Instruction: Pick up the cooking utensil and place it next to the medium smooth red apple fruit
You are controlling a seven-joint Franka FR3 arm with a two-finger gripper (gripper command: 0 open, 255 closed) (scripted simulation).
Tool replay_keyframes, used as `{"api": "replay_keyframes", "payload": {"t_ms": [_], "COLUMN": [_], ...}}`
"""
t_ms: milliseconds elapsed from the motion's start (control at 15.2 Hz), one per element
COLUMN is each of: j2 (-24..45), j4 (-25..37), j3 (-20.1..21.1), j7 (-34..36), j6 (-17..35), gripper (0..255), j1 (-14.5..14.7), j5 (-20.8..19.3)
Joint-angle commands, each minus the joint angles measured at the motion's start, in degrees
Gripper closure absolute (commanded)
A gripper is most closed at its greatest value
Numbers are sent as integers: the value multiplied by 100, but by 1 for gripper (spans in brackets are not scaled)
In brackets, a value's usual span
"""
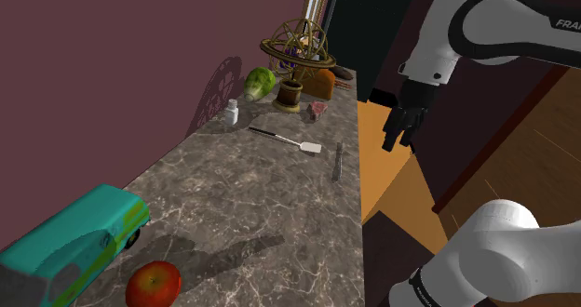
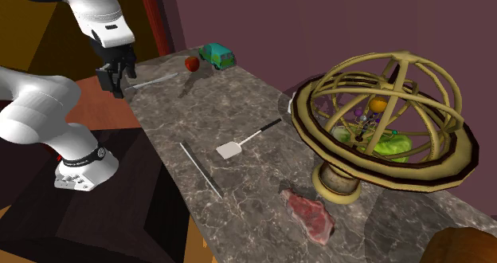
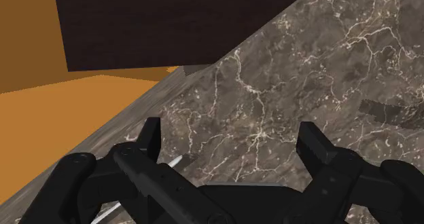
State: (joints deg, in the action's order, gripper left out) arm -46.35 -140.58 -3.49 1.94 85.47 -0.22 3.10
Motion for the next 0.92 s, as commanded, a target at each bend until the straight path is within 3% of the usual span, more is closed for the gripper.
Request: {"api": "replay_keyframes", "payload": {"t_ms": [0, 858], "j2": [0, 2442], "j4": [0, 552], "j3": [0, -570], "j7": [0, -1793], "j6": [0, 2356], "gripper": [0, 0], "j1": [0, 380], "j5": [0, -342]}}
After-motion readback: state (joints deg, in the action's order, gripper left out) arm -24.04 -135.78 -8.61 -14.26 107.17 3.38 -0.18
